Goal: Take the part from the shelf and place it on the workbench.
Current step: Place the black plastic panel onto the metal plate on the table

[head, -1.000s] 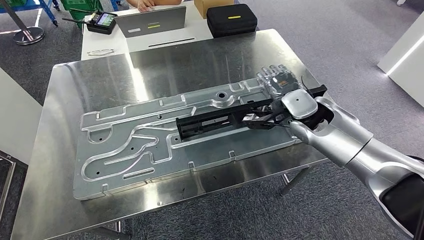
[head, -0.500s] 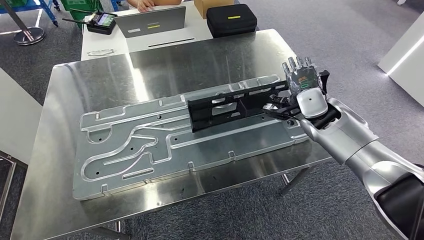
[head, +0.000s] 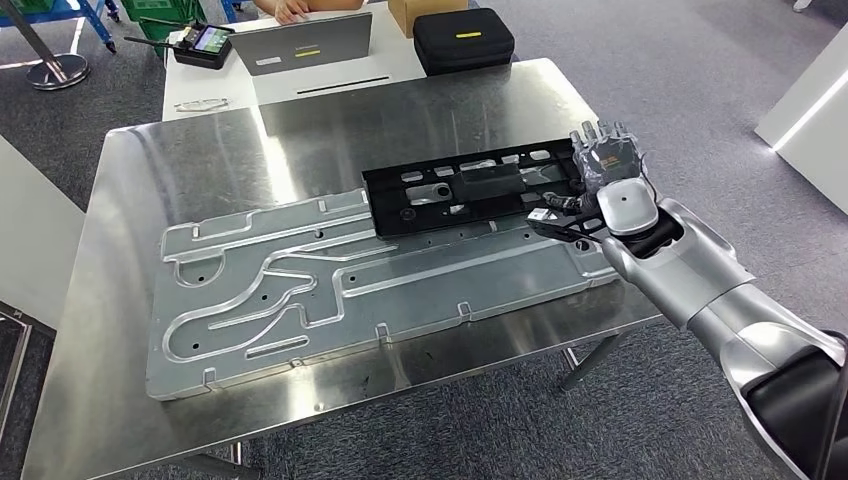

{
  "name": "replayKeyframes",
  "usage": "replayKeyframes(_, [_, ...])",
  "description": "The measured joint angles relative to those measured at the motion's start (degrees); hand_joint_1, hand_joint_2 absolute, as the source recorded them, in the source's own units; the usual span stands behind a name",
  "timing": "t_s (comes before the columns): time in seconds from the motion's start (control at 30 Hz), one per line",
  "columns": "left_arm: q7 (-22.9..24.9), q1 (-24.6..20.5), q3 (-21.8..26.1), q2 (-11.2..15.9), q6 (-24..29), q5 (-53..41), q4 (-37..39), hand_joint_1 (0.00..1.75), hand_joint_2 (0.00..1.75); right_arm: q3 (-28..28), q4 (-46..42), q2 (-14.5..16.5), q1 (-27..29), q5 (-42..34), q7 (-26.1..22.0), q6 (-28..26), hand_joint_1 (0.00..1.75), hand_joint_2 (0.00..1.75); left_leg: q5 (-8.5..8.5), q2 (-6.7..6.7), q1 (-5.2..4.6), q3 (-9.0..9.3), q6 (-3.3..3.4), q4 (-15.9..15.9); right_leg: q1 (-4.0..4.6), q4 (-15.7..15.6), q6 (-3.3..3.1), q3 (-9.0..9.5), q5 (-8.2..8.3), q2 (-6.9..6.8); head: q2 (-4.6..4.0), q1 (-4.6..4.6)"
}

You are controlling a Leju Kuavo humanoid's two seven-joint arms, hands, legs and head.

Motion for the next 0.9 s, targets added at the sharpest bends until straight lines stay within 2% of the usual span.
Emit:
replayKeyframes(0.2, [-0.2, 0.0, 0.0, 0.0, 0.0, 0.1, 0.0, 0.00, 0.00, -1.3, 0.1, 0.0, 0.9, 0.2, 0.1, -2.8, 0.00, 0.00, 0.00, 0.00, 0.00, 0.00, 0.00, 0.0, -0.01, 0.0, 0.00, 0.01, 0.00, 0.00, -0.01, 0.00])
replayKeyframes(0.43, [0.5, 0.0, -0.1, 0.0, -0.4, 0.4, 0.0, 0.00, 0.00, -3.3, -4.6, 0.9, 3.6, -1.1, 0.1, -5.5, 0.00, 0.00, 0.00, 0.01, 0.01, 0.00, 0.00, 0.0, 0.02, 0.0, 0.00, 0.00, 0.00, 0.02, -0.01, 0.00])
replayKeyframes(0.7, [1.8, 0.2, -0.1, -0.1, 0.0, 1.3, 0.0, 0.00, 0.00, -4.0, -20.9, 3.0, 6.5, -2.8, -0.4, -6.8, 0.00, 0.00, -0.02, 0.02, 0.07, 0.01, -0.02, 0.0, 0.07, 0.0, -0.09, -0.01, -0.07, 0.03, 0.00, 0.00])
replayKeyframes(0.9, [2.0, 0.7, -0.1, -0.3, 0.0, 2.1, 0.0, 0.00, 0.00, -2.5, -35.6, 3.7, 10.3, -3.3, -4.0, -9.9, 0.00, 0.00, -0.10, -0.01, 0.07, 0.01, -0.15, 0.0, 0.07, 0.0, -0.13, 0.01, -0.15, 0.00, 0.00, 0.00])
